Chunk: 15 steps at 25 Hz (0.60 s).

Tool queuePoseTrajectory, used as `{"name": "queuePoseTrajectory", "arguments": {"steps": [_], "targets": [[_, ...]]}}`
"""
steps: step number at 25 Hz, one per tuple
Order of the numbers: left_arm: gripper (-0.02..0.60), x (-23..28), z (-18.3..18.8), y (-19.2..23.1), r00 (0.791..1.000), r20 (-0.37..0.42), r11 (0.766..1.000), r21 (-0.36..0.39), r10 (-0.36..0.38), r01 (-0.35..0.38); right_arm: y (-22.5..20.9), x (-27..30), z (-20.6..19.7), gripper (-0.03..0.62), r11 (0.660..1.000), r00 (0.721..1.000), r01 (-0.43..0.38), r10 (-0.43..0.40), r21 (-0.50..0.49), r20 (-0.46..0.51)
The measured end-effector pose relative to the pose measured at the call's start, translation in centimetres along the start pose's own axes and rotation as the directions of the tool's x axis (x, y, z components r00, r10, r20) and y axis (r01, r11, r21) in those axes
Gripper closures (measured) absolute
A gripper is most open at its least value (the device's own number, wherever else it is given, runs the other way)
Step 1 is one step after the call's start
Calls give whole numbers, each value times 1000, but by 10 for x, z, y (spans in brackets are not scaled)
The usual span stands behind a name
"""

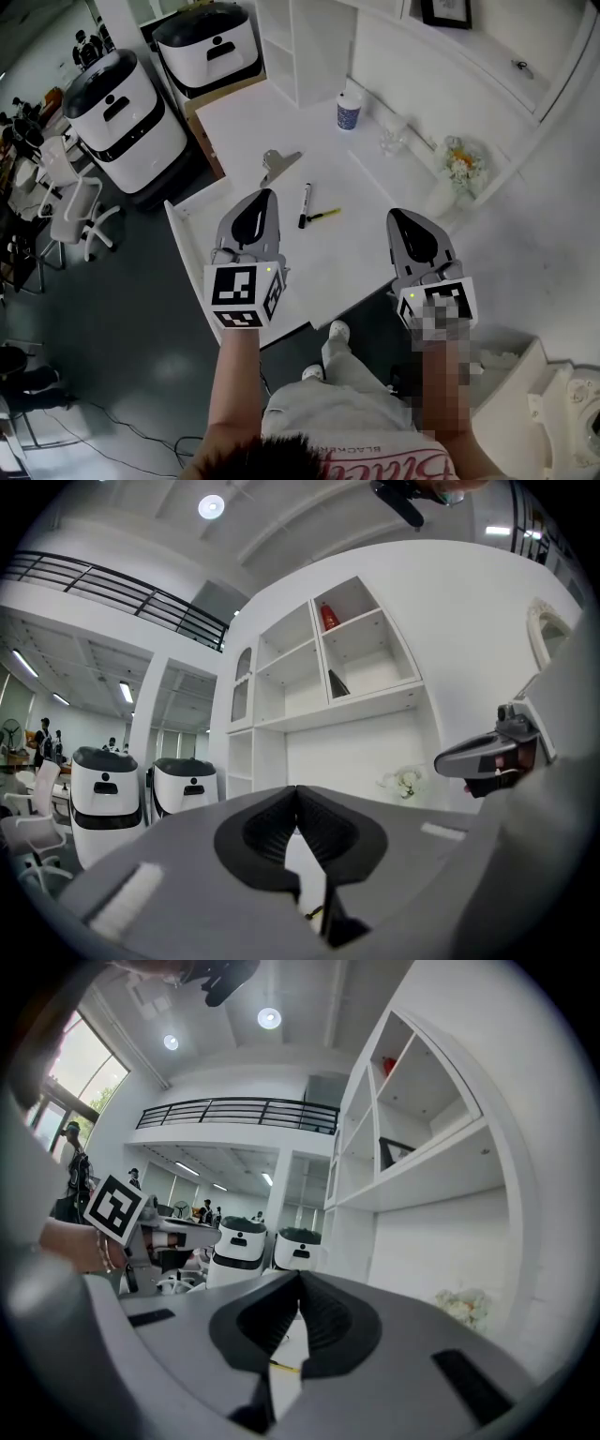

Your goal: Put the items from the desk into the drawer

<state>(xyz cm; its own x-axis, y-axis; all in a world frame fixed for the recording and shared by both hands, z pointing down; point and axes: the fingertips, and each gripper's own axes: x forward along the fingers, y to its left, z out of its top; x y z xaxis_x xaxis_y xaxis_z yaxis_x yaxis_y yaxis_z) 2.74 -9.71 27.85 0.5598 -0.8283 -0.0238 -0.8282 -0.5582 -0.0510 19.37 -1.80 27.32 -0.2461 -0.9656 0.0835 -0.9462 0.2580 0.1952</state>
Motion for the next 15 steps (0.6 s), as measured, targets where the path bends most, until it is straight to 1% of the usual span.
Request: {"name": "queuePoseTrajectory", "arguments": {"steps": [2, 6, 7, 8, 10, 12, 13, 15], "targets": [[574, 15, -4, 4, 1000, -13, 1000, -1, 9, -9, -8, 15, -1, 586, 1000, 1000, -13, 13, 3, -1], [563, 42, -10, 9, 999, -34, 1000, -16, 4, -4, -24, 44, -4, 586, 999, 999, -37, 37, 10, -3], [544, 47, -12, 10, 999, -40, 1000, -21, 2, -3, -27, 50, -5, 586, 999, 999, -42, 42, 11, -4], [510, 53, -15, 11, 999, -48, 1000, -29, 0, -1, -30, 56, -6, 586, 999, 999, -47, 47, 12, -5], [419, 64, -21, 14, 998, -66, 999, -52, -4, 1, -36, 66, -9, 586, 998, 999, -54, 54, 16, -6], [340, 73, -26, 17, 997, -81, 998, -67, -1, -5, -42, 76, -11, 586, 998, 998, -58, 59, 24, -9], [312, 77, -29, 18, 996, -86, 998, -64, 1, -7, -44, 80, -13, 586, 998, 998, -61, 61, 29, -11], [302, 85, -34, 18, 995, -100, 999, -45, 0, -5, -48, 88, -16, 586, 997, 998, -64, 65, 35, -15]]}}
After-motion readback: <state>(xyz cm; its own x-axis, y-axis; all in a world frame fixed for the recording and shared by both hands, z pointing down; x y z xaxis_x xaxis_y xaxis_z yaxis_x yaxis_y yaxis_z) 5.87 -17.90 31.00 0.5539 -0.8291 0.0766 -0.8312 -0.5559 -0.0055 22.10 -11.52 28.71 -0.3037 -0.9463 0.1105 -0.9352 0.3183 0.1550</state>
